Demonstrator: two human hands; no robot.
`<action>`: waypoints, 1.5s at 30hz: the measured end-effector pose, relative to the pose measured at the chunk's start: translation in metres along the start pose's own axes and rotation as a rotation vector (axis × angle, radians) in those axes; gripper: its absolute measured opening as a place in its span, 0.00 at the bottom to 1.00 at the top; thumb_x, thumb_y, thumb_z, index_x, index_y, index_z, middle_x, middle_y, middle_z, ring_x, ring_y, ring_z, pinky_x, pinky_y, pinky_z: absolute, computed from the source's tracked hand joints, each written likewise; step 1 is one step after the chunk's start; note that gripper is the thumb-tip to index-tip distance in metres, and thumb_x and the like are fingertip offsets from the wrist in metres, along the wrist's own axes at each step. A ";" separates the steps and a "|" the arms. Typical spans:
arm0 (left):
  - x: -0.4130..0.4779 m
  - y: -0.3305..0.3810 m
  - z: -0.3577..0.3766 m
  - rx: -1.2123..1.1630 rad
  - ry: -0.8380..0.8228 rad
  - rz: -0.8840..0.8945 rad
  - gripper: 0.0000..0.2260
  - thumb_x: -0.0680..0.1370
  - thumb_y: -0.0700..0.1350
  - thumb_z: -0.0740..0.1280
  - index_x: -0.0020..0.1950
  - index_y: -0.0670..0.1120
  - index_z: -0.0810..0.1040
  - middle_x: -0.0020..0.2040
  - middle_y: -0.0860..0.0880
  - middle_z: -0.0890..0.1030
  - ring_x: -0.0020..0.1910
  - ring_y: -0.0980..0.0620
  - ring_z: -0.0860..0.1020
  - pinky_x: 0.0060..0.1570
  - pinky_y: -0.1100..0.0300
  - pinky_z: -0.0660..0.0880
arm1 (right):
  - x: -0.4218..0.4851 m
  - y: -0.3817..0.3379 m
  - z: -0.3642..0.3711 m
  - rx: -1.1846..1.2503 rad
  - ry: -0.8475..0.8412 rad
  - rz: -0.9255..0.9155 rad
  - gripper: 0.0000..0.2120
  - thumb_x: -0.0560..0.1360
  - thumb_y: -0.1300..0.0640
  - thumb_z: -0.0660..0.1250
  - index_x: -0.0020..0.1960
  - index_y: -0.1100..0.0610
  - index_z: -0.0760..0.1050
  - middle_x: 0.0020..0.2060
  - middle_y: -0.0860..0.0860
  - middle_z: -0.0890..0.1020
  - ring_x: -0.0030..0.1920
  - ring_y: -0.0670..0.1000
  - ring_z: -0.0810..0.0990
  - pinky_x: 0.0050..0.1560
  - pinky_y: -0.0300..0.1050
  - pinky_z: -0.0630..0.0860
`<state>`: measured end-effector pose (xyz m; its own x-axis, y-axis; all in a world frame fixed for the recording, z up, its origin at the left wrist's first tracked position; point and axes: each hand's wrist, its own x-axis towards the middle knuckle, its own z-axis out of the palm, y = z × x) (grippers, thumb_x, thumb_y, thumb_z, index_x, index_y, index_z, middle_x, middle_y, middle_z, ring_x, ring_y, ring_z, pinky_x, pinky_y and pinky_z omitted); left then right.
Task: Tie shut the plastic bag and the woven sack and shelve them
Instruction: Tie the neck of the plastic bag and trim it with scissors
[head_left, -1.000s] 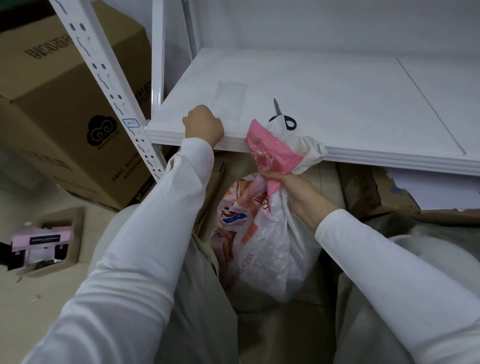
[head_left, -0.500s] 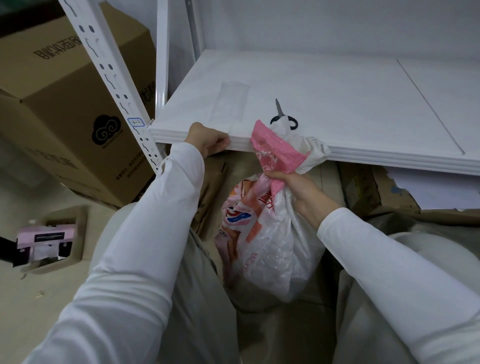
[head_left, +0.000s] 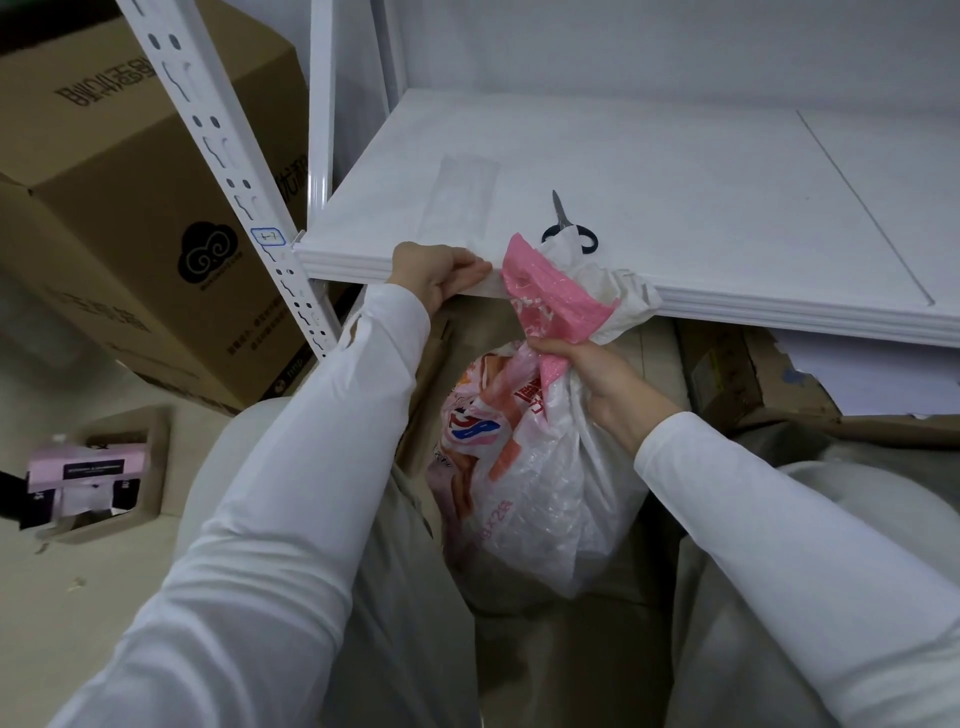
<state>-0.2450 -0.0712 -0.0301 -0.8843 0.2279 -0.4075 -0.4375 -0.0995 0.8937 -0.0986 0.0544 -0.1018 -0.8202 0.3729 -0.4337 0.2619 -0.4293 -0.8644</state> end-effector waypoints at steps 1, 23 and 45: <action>0.000 0.000 0.000 -0.024 0.005 0.002 0.03 0.73 0.27 0.67 0.44 0.31 0.75 0.40 0.36 0.80 0.29 0.45 0.83 0.34 0.58 0.82 | -0.001 0.000 0.000 0.002 0.000 0.002 0.26 0.64 0.60 0.79 0.61 0.59 0.77 0.51 0.57 0.84 0.49 0.56 0.85 0.50 0.50 0.81; -0.004 -0.003 -0.010 0.194 -0.022 -0.095 0.07 0.77 0.35 0.66 0.39 0.38 0.74 0.21 0.48 0.78 0.19 0.56 0.77 0.24 0.65 0.77 | -0.008 0.026 -0.005 -0.130 0.053 -0.129 0.29 0.61 0.59 0.81 0.60 0.58 0.77 0.52 0.53 0.84 0.54 0.51 0.83 0.60 0.52 0.78; -0.015 -0.005 -0.017 0.158 -0.012 0.002 0.04 0.75 0.35 0.68 0.41 0.41 0.77 0.32 0.46 0.78 0.28 0.53 0.77 0.25 0.66 0.75 | -0.040 -0.048 0.061 -1.966 0.044 -1.430 0.24 0.74 0.60 0.65 0.70 0.57 0.71 0.70 0.55 0.72 0.75 0.58 0.62 0.75 0.64 0.53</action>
<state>-0.2324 -0.0908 -0.0316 -0.8829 0.2396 -0.4038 -0.4033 0.0534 0.9135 -0.1090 0.0099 -0.0272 -0.8473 -0.3565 0.3937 -0.2142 0.9077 0.3610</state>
